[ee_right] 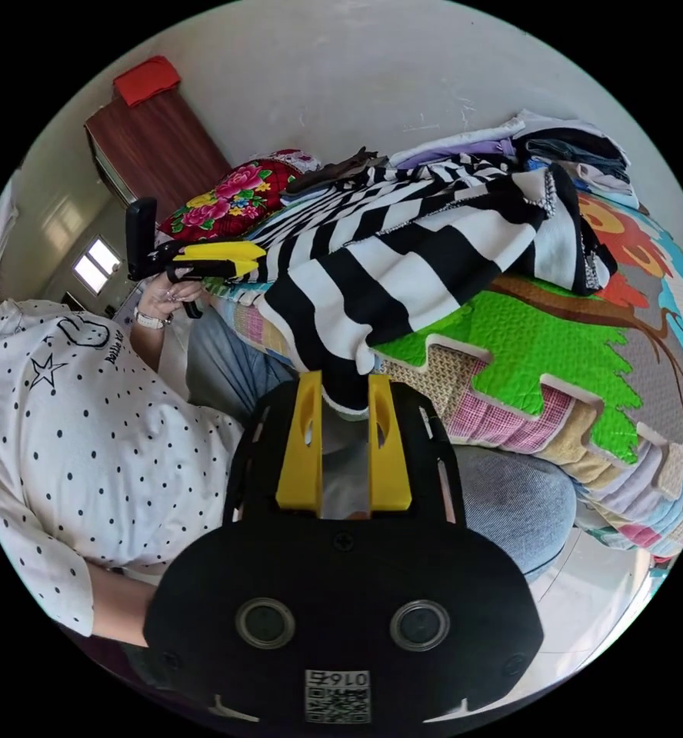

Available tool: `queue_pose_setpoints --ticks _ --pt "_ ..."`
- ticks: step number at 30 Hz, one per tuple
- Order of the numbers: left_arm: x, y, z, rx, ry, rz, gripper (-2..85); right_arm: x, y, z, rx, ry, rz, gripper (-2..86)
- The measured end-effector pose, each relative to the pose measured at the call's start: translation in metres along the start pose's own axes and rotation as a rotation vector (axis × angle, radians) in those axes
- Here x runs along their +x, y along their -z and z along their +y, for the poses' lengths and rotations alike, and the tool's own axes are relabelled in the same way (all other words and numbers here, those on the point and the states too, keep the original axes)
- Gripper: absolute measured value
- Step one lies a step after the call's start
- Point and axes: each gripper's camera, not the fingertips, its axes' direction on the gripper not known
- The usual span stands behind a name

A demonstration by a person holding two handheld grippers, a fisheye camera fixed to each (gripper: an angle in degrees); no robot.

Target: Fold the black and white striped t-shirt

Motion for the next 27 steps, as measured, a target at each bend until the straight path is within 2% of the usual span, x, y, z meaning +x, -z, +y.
queue_pose_setpoints --ticks 5,10,14,17,21,24,27 --pt "-0.012 0.011 0.0 -0.017 0.007 0.017 7.8 -0.03 0.024 0.001 0.009 0.197 0.055 2.1" --pt "-0.02 0.026 0.001 -0.017 -0.003 0.019 7.7 -0.069 0.093 0.008 0.338 0.507 0.064 1.6" --pt "-0.026 0.044 0.004 0.02 0.019 0.012 7.6 -0.067 0.115 -0.031 0.431 0.522 0.145 1.7" --pt "-0.03 0.054 0.005 0.029 0.042 -0.02 7.6 -0.045 0.105 -0.097 0.371 0.415 0.14 2.0" --pt "-0.037 0.066 0.008 0.055 0.068 -0.042 7.7 -0.009 0.053 -0.18 0.093 0.218 0.242 3.7" --pt "-0.046 0.069 0.007 0.06 0.076 -0.032 7.6 0.0 0.029 -0.194 -0.018 0.185 0.337 5.7" --pt "-0.055 0.066 -0.003 0.064 0.062 0.005 7.5 0.0 0.027 -0.188 -0.023 0.197 0.344 11.0"
